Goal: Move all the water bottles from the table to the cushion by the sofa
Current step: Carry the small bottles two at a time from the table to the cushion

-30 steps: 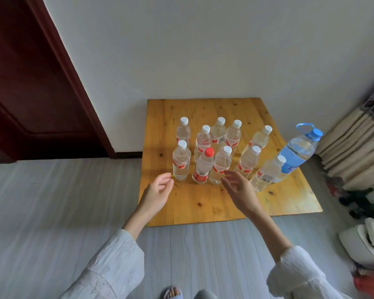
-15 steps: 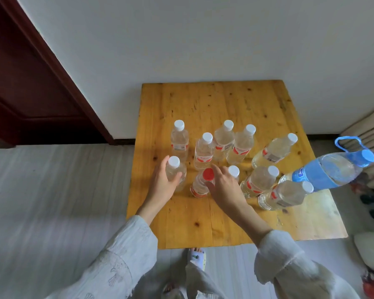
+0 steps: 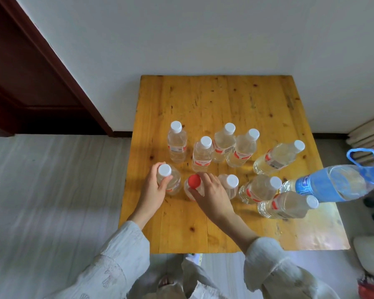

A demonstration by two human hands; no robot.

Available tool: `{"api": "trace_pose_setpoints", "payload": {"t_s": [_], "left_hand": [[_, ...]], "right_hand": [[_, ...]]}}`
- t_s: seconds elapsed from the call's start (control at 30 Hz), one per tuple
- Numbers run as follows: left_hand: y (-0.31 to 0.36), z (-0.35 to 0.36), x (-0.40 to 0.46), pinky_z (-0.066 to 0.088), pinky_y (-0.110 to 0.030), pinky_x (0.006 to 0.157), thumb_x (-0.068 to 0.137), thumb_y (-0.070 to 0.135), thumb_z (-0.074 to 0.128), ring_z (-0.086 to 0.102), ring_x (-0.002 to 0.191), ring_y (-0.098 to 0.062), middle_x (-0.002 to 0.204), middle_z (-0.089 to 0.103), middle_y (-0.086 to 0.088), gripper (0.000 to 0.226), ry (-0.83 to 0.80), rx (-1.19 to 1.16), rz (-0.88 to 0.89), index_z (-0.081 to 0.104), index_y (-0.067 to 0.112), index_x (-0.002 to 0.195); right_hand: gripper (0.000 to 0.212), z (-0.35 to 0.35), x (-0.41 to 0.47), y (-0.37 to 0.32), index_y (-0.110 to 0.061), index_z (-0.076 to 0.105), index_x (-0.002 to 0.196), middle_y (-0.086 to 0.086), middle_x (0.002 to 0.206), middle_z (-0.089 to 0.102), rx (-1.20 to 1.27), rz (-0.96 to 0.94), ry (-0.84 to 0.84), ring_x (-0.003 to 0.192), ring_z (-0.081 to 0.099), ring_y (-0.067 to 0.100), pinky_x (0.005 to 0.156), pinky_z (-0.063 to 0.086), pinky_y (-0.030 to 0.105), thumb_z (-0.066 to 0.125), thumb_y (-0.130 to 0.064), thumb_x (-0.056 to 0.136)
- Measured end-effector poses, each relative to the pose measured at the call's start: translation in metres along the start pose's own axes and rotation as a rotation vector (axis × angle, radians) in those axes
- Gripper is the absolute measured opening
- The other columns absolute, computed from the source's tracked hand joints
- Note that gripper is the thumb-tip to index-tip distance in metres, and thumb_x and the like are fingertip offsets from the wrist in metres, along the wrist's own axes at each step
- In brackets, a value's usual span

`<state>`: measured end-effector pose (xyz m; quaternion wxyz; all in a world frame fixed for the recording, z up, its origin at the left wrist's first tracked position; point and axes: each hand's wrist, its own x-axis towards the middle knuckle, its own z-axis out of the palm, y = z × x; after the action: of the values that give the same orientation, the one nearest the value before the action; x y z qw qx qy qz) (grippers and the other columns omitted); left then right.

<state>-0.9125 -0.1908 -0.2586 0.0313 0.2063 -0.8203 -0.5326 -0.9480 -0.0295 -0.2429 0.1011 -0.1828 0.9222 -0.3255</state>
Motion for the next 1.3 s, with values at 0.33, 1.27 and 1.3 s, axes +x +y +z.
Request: {"api": "trace_pose_setpoints", "payload": {"t_s": [0.33,1.27,1.3], "left_hand": [[0.005,-0.034,-0.008,0.039,-0.013,0.080,0.089,0.024,0.051,0.042,0.113,-0.009,0.118,0.045,0.006,0.037,0.025,0.022,0.132,0.039,0.019,0.123],[0.079,0.071,-0.358,0.050,-0.040,0.083,0.056,0.077,0.058,0.064,0.092,-0.022,0.087,0.073,0.002,0.045,-1.376,-0.125,0.581,0.066,0.042,0.084],[0.076,0.077,-0.387,0.051,-0.037,0.080,0.056,0.075,0.059,0.065,0.091,-0.020,0.090,0.072,0.000,0.044,-1.423,-0.108,0.608,0.066,0.041,0.083]], "right_hand": [[0.035,-0.005,-0.024,-0.003,-0.011,0.048,0.117,0.001,0.106,0.060,0.282,0.089,0.086,0.097,0.055,0.015,0.084,0.047,0.032,0.056,-0.028,0.087],[0.010,-0.005,-0.545,-0.093,-0.031,0.059,0.089,0.007,0.095,0.064,0.563,0.741,1.401,0.088,0.057,0.015,0.074,0.045,0.008,0.057,-0.034,0.080],[0.010,0.000,-0.574,-0.100,-0.031,0.059,0.089,0.003,0.094,0.065,0.567,0.756,1.440,0.089,0.058,0.013,0.075,0.046,0.010,0.059,-0.036,0.081]]}}
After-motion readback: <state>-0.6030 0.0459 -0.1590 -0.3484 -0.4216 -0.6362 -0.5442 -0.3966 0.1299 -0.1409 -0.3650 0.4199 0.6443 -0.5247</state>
